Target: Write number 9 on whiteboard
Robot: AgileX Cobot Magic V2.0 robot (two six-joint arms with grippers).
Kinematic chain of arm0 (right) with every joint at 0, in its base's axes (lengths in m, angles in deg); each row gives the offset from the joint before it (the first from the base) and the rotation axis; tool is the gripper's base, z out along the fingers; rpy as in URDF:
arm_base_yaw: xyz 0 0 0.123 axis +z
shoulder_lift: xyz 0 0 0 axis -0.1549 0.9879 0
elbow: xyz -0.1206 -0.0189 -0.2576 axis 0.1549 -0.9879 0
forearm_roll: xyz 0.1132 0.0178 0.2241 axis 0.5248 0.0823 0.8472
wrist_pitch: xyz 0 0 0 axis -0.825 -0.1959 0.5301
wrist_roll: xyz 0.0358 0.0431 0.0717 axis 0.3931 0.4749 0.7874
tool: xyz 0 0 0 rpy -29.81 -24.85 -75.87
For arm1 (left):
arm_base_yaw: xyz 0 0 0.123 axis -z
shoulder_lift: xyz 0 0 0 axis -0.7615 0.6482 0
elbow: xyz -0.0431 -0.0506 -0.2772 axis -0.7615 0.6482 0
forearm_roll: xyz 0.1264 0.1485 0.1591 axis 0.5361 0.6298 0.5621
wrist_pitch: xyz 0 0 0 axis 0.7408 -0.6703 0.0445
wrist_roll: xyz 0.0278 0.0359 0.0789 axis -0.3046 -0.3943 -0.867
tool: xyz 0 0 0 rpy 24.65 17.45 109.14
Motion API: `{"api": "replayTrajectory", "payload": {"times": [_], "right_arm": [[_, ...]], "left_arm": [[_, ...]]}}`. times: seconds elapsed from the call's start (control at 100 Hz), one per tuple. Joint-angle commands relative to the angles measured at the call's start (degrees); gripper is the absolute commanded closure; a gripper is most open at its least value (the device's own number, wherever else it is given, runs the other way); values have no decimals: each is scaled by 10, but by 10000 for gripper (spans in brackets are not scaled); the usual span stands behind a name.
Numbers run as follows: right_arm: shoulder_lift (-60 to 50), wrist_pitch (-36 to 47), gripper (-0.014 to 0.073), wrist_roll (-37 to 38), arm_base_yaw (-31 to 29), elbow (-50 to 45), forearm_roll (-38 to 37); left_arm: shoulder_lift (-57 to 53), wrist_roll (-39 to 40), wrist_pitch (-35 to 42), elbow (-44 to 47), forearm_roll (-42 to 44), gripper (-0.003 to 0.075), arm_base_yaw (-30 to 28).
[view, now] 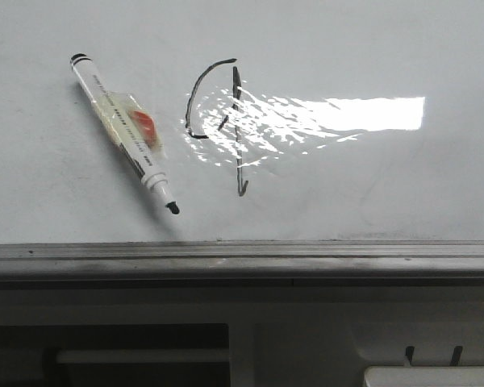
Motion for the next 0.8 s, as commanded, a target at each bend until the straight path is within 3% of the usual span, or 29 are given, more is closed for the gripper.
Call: {"api": "replayTrajectory", "payload": {"times": [0.0,0.16,0.79], "right_arm": [[7,43,663,-6,0,16,-5],[7,43,663,-6,0,16,-5],[7,43,663,-6,0,16,-5]], "left_arm": [[-15,8,13,24,-15,740,-21],[-15,8,-30,24,-13,740,-49],[-15,8,-28,24,-11,740,-53]]}}
